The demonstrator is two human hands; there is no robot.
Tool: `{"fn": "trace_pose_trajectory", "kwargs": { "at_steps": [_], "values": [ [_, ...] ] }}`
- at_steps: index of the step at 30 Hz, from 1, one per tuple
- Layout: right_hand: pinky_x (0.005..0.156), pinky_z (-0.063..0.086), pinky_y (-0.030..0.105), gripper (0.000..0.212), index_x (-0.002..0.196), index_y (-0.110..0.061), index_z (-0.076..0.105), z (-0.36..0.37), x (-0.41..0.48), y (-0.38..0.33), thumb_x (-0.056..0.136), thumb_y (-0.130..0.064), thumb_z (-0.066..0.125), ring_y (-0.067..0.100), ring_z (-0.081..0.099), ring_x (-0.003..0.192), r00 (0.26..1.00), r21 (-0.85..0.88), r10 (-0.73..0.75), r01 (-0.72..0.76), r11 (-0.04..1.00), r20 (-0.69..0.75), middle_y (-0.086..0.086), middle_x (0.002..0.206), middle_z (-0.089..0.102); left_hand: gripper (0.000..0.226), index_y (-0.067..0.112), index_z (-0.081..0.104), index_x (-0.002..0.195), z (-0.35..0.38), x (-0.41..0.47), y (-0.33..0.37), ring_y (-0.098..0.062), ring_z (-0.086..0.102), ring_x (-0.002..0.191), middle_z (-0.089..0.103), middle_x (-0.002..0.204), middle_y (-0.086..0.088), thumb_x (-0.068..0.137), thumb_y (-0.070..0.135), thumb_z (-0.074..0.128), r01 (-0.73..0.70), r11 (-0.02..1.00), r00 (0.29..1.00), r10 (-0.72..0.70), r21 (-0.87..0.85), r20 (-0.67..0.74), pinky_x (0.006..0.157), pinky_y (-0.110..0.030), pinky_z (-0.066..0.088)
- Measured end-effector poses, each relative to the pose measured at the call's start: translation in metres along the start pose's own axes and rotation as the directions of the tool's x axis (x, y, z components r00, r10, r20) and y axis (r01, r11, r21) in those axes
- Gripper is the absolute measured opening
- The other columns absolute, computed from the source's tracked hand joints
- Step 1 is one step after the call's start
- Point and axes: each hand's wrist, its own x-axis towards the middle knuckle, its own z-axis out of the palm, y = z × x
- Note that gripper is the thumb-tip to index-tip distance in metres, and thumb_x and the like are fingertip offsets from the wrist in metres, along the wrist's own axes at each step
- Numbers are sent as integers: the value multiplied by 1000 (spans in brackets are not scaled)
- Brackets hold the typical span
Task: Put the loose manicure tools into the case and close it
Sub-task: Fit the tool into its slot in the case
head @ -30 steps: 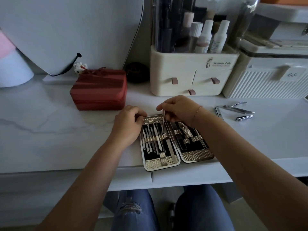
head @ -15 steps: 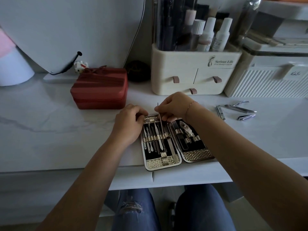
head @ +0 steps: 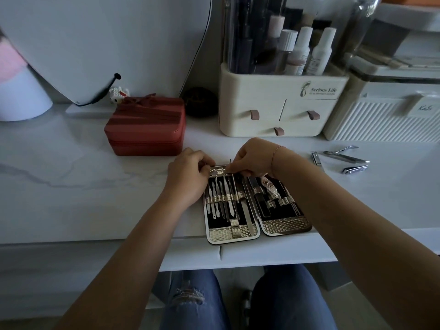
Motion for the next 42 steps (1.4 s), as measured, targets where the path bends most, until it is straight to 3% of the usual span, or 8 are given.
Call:
{"fn": "trace_pose_trajectory", "kwargs": {
  "at_steps": [4, 16, 18, 21, 24, 30, 35, 42],
  "values": [
    [52, 37, 24, 39, 53, -9, 55, -3, 1, 2, 79, -33, 70, 14, 35, 38, 1000, -64, 1, 0, 998, 28, 4, 48, 48, 16, 20, 68, 89, 0, 0, 0, -19, 54, 85, 50, 89, 2, 86, 8, 57, -6, 1000, 1000, 6, -4, 0, 84, -36, 45],
    [51, 40, 21, 28, 74, 2, 68, 0, -7, 2, 75, -26, 73, 10, 40, 38, 991, -108, -47, 61, 992, 127, -2, 45, 53, 15, 20, 68, 90, 0, 1, -2, -18, 55, 87, 51, 91, 2, 87, 10, 57, 0, 1000, 1000, 0, -2, 9, 82, -31, 44],
    [49, 41, 20, 25, 68, -5, 67, -2, -9, 7, 74, -28, 75, 8, 41, 38, 995, -76, -55, 61, 995, 89, -5, 45, 55, 15, 20, 68, 90, 1, 1, -3, -17, 55, 86, 51, 90, 2, 87, 10, 57, 0, 1000, 1000, 0, -8, 6, 81, -31, 44],
    [49, 43, 16, 14, 69, -14, 67, -6, -10, 16, 76, -25, 73, 5, 46, 44, 977, -6, -152, 152, 988, -151, -5, 54, 59, 15, 20, 68, 89, 1, 0, -3, -16, 53, 85, 50, 89, 4, 87, 10, 57, -6, 1000, 1000, 6, -23, 0, 80, -29, 43],
    [44, 32, 6, 3, 77, -21, 71, -4, -13, 20, 79, -20, 70, -1, 41, 39, 924, 10, -254, 268, 963, -286, -11, 50, 49, 16, 20, 68, 88, 1, 0, -3, -16, 53, 84, 51, 89, 3, 86, 9, 57, -14, 1000, 1000, 14, -26, -3, 80, -29, 43],
    [44, 31, 9, 14, 90, -24, 74, 3, -11, 20, 85, -19, 63, 2, 41, 41, 922, -76, -317, 308, 948, -222, -2, 58, 54, 16, 21, 67, 87, 2, 1, -5, -15, 53, 82, 50, 87, 5, 86, 9, 57, -15, 999, 1000, 15, -28, -8, 77, -27, 41],
    [47, 35, 7, 17, 91, -28, 74, 9, -10, 18, 86, -19, 61, -2, 48, 45, 924, -120, -330, 312, 943, -195, -13, 55, 54, 15, 21, 67, 86, 2, 1, -5, -14, 52, 80, 46, 82, 9, 86, 9, 57, -18, 1000, 1000, 18, -25, -14, 77, -28, 41],
    [59, 41, 20, 11, 86, -25, 72, 9, -9, 20, 84, -20, 63, 6, 52, 61, 923, -119, -311, 291, 949, -225, -9, 68, 59, 15, 22, 67, 86, 2, 1, -5, -16, 53, 82, 48, 85, 6, 86, 10, 58, -24, 1000, 1000, 23, -19, -13, 77, -30, 43]
  ]
}}
